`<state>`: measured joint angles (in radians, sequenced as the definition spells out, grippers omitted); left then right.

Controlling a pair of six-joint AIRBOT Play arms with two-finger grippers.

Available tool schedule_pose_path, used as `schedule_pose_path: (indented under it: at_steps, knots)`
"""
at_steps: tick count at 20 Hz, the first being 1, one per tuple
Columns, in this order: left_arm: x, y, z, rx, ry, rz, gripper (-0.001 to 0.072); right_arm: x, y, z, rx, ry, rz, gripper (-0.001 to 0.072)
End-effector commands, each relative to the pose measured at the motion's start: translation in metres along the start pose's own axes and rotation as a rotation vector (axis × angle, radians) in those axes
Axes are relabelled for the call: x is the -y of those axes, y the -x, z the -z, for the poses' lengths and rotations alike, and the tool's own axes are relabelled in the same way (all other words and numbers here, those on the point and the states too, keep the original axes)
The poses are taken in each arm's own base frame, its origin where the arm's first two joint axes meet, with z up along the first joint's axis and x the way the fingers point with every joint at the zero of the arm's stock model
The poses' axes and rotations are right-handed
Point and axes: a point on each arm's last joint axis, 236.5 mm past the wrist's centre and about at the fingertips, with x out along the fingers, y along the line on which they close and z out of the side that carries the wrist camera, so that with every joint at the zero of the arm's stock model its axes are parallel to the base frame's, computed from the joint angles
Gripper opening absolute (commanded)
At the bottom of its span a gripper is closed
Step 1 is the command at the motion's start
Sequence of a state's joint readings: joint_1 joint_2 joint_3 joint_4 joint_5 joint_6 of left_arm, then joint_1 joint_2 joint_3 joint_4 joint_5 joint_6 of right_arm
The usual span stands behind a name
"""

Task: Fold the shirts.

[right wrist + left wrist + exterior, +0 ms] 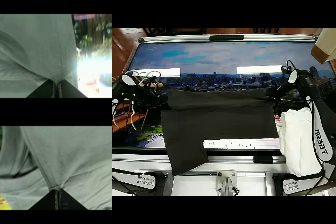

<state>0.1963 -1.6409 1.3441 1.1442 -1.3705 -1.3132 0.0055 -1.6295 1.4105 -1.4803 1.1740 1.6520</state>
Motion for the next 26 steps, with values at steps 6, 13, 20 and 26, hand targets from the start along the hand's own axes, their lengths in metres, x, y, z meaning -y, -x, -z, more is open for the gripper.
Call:
schedule_pose_path:
  at_steps: [6,13,20,26]
  knots:
    - [-0.01,-0.008,0.018,-0.061,0.083,-0.011,0.005,0.005,-0.009,0.025,-0.118,-0.039,0.017,0.0306]
    - [-0.035,0.068,0.056,0.005,0.224,0.004,0.0326,0.067,0.074,0.077,-0.255,0.07,0.152,0.051]
    - [-0.03,0.012,0.188,-0.089,0.328,0.057,0.0507,0.069,0.094,0.116,-0.249,-0.045,0.001,0.051]
    - [-0.03,-0.025,0.207,-0.09,0.329,0.036,0.0506,0.068,0.092,0.118,-0.235,-0.036,0.002,0.051]
